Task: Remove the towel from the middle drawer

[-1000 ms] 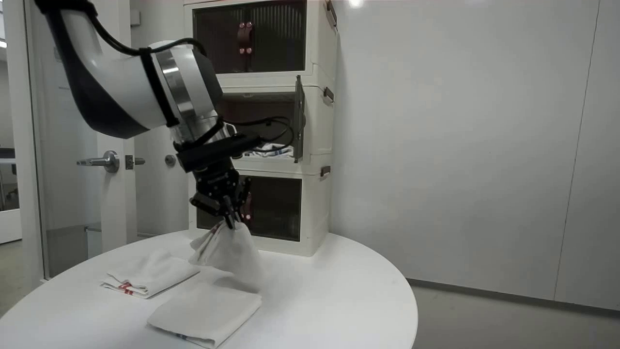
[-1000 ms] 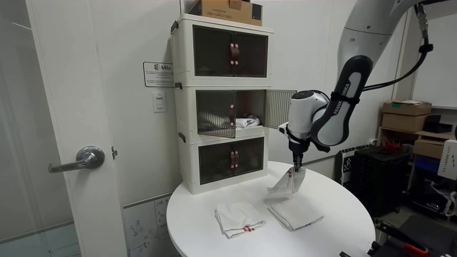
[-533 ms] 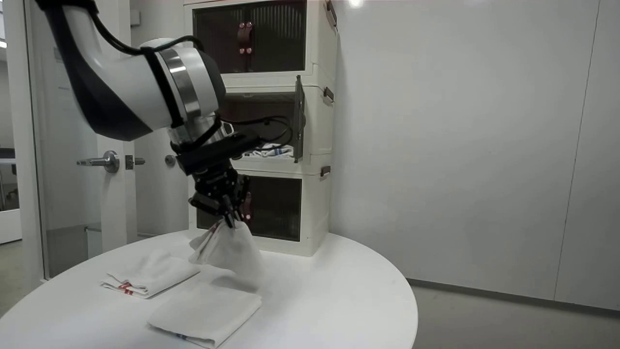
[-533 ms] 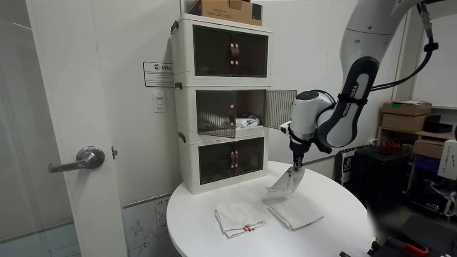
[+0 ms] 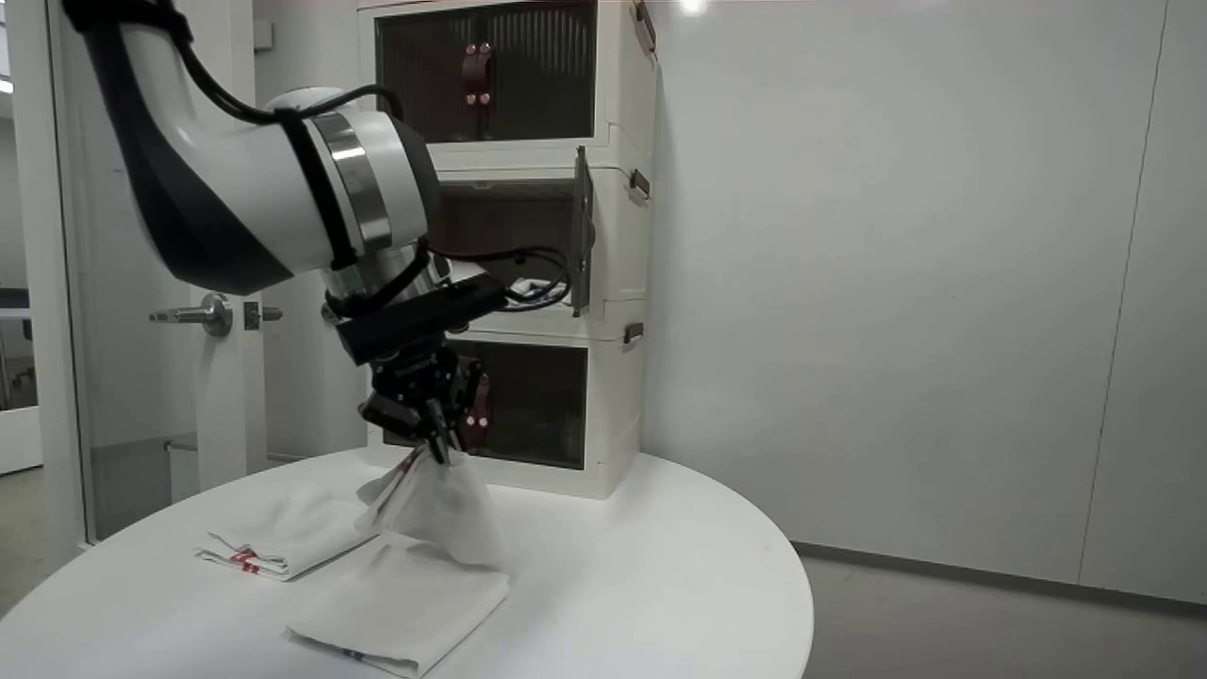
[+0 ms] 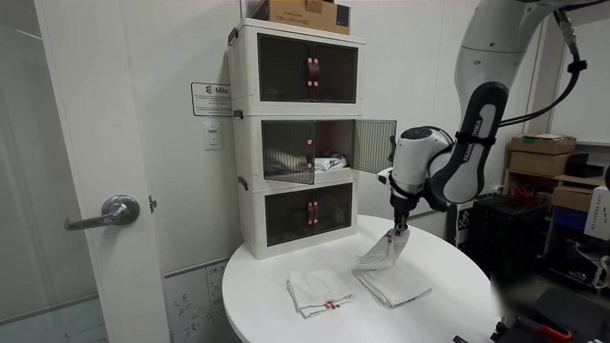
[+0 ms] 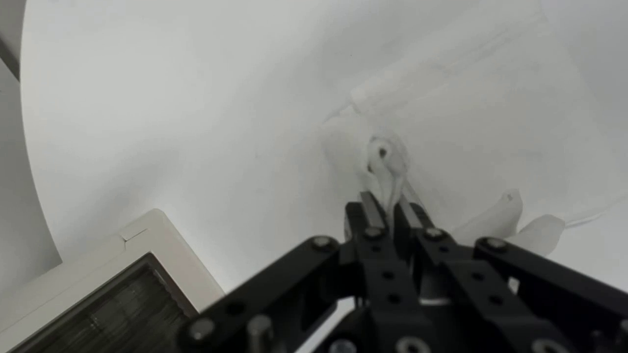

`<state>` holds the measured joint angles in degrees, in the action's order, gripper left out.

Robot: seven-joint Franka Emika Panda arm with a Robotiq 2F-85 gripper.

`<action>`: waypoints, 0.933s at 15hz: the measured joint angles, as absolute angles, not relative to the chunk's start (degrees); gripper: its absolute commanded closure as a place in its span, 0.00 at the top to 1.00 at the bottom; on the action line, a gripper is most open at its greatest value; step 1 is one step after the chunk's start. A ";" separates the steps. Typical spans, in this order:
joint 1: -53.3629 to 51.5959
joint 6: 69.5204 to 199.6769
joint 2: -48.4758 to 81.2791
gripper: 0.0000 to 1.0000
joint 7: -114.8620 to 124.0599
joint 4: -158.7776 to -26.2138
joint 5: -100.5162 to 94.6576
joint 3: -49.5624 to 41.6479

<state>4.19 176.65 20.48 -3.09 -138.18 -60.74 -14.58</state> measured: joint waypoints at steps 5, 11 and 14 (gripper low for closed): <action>4.35 177.72 22.34 0.55 -3.11 -138.97 -60.86 -14.69; 4.41 180.03 22.25 0.99 -3.23 -138.94 -62.36 -16.35; 5.22 181.43 21.61 1.00 -4.14 -139.00 -62.36 -16.41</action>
